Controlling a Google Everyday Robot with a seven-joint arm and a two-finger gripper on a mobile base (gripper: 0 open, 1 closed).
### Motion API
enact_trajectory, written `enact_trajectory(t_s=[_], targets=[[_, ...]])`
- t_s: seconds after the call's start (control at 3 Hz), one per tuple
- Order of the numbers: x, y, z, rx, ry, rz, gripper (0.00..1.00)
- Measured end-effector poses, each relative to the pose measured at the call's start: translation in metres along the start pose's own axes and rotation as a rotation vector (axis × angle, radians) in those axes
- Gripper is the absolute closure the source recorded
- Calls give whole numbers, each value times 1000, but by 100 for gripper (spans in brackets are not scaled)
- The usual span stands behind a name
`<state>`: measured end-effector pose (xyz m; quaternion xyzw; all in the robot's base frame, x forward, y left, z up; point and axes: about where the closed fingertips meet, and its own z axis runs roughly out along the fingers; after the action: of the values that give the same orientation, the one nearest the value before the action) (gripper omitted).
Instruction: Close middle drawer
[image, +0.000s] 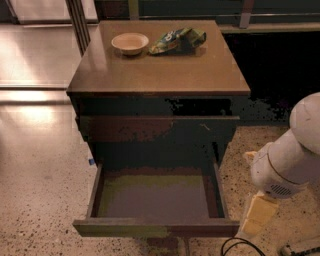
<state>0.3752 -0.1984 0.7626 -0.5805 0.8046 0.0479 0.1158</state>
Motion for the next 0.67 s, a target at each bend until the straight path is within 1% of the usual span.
enact_trajectory(t_s=[0.33,0.67], targets=[[7,5,2,13,-2,26,0],[21,19,43,-26,-75,77,0]])
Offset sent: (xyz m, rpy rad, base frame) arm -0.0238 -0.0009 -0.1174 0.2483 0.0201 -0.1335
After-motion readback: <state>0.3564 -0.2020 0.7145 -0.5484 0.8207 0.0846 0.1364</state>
